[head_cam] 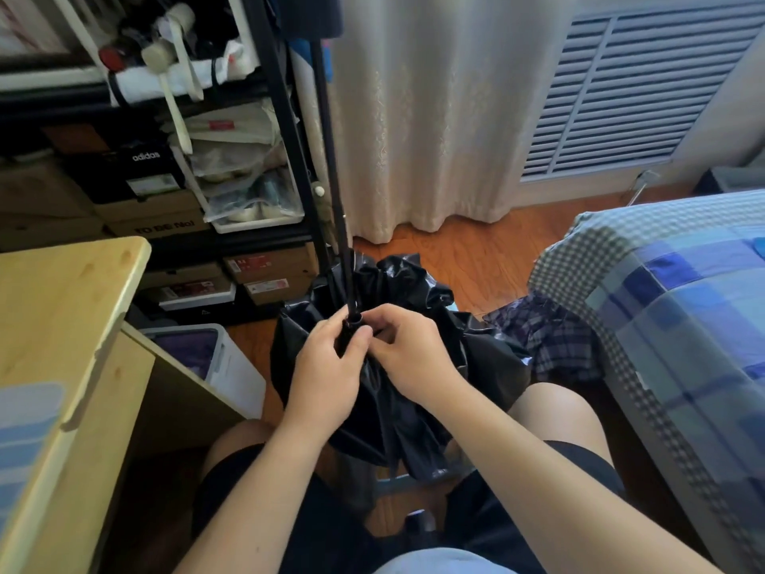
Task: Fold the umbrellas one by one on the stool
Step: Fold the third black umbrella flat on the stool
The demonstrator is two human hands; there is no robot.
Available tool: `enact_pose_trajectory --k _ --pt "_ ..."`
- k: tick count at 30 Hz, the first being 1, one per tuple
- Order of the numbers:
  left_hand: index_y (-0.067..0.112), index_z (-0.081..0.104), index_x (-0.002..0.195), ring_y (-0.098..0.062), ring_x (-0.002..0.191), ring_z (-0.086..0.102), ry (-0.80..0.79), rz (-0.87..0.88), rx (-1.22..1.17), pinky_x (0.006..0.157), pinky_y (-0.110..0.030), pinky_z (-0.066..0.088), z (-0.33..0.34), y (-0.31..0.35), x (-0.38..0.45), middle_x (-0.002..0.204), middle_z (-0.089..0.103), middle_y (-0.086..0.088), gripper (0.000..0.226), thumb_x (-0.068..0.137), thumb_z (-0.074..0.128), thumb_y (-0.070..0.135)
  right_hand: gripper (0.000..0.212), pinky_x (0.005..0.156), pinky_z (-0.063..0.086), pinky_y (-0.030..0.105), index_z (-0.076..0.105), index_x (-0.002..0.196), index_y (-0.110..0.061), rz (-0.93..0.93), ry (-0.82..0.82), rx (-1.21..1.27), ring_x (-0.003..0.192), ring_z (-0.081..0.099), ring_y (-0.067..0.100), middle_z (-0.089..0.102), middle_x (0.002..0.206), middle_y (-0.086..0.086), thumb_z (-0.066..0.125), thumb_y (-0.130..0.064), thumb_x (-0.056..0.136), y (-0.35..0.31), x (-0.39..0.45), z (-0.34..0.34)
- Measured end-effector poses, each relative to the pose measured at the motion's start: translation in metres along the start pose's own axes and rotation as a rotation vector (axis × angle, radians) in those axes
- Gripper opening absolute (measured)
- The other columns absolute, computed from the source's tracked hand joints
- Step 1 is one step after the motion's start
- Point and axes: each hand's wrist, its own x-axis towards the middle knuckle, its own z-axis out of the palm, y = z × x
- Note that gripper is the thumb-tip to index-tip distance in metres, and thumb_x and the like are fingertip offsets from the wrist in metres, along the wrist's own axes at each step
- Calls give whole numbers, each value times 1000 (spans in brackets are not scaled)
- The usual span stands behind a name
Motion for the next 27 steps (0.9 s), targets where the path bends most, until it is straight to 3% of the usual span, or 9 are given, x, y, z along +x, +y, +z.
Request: enact_pose_trajectory --k 3,5,7,8,11,13,17,22,27 --pt "38 65 124 20 106 54 -17 47 -29 85 1 38 -3 -3 9 119 62 22 24 103 59 27 41 84 48 7 72 128 -24 -23 -59 -36 86 64 -11 71 100 -18 69 -2 94 -4 -8 -6" --pt "32 72 118 13 104 59 -34 62 -42 84 0 41 -5 -6 13 116 68 13 21 101 63 24 35 89 49 14 74 121 -21 -113 154 -106 93 65 -2 72 105 -11 66 0 94 0 -17 -16" --pt "30 74 116 5 101 64 -41 47 -74 87 -7 46 -6 -8 15 111 71 9 19 99 66 24 26 92 42 13 74 111 -17 -182 463 -251 99 59 8 69 104 -7 64 -1 94 14 -25 -31" --pt "30 74 115 4 99 65 -43 36 -90 88 -11 48 -7 -8 15 110 71 9 19 99 67 24 27 94 36 12 73 113 -17 -154 512 -305 103 54 11 67 106 -7 63 -2 93 22 -28 -40" --pt "35 73 111 5 92 65 -72 14 -108 84 -14 48 -12 -10 16 102 71 14 18 98 69 25 39 100 34 18 70 126 -22 58 232 -311 112 45 11 59 115 -13 61 -5 92 47 -29 -58" --pt "39 73 109 6 86 64 -111 3 -115 80 -13 46 -16 -12 18 91 70 20 18 96 70 27 37 95 39 22 70 128 -22 104 111 -285 110 52 13 57 111 -16 60 -5 96 60 -29 -61" --pt "39 73 109 4 89 66 -166 4 -130 79 -11 47 -18 -12 17 90 69 19 21 94 73 25 35 82 41 8 71 126 -23 9 55 -257 94 58 -1 58 101 -17 63 -2 99 56 -26 -58" --pt "39 73 114 -4 100 69 -182 21 -151 96 -32 56 -17 -13 19 103 74 13 28 91 77 25 20 74 49 15 69 91 -24 10 87 -8 80 64 2 69 85 -10 80 -9 87 20 -16 -34" --pt "42 72 120 -4 116 64 -149 30 -166 106 -38 50 -18 -15 19 117 72 17 33 90 78 31 27 74 49 17 67 85 -29 19 87 121 77 64 2 70 81 -10 75 -3 89 6 -9 -3"
